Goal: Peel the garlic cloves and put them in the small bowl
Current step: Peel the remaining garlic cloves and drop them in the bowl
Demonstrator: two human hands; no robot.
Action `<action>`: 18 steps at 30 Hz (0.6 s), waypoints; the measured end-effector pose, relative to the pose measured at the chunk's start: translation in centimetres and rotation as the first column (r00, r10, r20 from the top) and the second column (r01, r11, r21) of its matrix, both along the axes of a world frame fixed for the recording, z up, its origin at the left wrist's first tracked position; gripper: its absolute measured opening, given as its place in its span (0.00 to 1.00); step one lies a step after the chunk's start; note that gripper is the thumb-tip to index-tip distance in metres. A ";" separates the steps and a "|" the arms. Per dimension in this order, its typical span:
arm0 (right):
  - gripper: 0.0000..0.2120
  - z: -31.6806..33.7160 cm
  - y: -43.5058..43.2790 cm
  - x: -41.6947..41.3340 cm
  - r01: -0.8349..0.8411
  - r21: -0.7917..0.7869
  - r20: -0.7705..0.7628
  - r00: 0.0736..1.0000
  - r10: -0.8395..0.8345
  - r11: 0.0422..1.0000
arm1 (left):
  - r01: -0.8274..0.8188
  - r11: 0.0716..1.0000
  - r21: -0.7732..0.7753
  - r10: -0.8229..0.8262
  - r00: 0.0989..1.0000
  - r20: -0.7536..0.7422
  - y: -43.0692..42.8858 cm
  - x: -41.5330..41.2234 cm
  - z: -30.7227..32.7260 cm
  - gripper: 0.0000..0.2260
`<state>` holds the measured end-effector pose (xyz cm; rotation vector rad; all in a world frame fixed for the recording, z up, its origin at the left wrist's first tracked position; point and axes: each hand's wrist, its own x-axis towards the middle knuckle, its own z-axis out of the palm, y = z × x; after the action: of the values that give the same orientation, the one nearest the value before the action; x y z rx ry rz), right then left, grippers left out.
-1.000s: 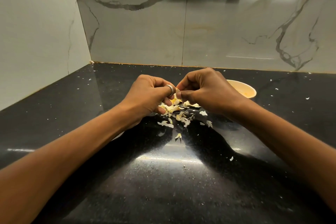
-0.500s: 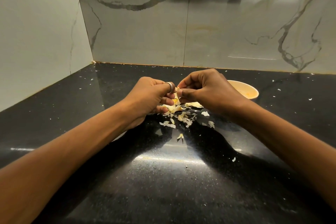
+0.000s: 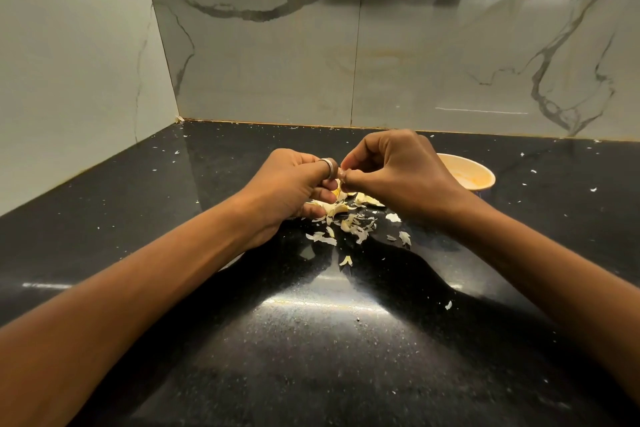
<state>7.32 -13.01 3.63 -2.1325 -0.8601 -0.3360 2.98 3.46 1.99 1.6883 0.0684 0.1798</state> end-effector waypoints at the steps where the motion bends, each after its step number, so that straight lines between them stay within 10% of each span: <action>1: 0.03 0.1 -0.1 0.0 -0.006 0.006 -0.003 1.000 0.006 1.000 | -0.004 1.000 0.001 0.004 1.000 -0.001 0.1 0.1 0.0 0.08; 18: 0.07 1.0 -1.1 0.6 -0.104 0.178 -0.184 0.973 0.137 0.979 | -0.071 0.980 0.187 0.053 0.994 0.100 0.5 -0.3 0.2 0.03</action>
<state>7.97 -14.14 4.64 -1.9122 -0.8139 -0.1280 2.72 3.92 2.19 1.8672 0.0342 0.3214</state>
